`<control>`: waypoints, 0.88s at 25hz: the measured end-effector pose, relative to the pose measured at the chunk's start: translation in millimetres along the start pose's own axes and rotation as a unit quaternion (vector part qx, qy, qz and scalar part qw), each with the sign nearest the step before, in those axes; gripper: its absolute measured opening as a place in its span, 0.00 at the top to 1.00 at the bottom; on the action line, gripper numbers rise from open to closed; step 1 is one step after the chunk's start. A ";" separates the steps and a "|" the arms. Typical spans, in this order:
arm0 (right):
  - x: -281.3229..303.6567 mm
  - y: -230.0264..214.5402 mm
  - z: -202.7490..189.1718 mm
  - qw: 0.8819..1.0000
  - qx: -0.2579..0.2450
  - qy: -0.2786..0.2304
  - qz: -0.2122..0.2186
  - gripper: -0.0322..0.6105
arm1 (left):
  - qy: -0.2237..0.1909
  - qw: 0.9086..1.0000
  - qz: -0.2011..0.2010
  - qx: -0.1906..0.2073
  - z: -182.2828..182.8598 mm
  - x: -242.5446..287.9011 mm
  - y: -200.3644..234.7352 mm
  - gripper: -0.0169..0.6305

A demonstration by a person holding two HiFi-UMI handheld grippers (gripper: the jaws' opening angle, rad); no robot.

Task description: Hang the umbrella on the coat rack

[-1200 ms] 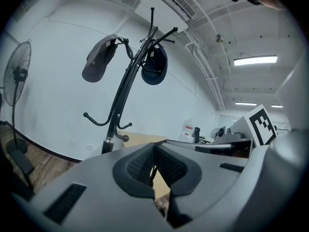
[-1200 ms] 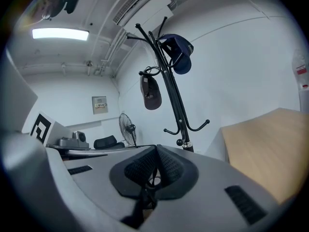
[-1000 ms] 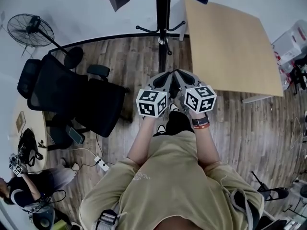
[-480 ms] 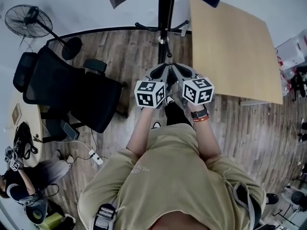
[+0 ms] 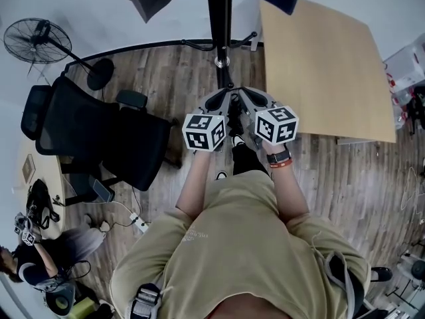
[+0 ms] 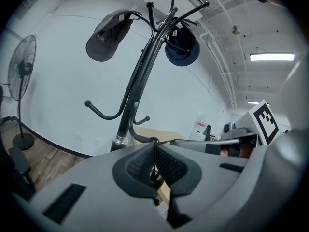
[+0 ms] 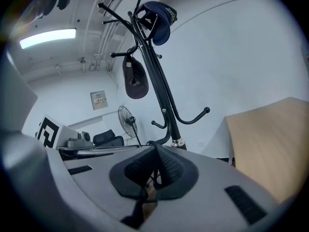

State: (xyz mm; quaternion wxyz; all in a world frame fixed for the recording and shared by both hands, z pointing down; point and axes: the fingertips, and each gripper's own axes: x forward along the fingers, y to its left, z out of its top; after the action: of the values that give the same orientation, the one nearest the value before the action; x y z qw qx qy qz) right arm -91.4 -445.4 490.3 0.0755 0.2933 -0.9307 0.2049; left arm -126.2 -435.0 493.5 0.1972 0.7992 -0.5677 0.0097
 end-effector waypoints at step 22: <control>24.1 -15.7 13.9 1.000 -0.007 -0.002 0.006 0.92 | 0.003 1.000 0.003 -0.021 12.3 19.1 21.5 0.94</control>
State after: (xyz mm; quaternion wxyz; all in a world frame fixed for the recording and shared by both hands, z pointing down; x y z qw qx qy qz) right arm -102.3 -475.5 489.3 0.0744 0.2879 -0.9341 0.1978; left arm -141.5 -462.2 493.2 0.2153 0.7933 -0.5694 0.0005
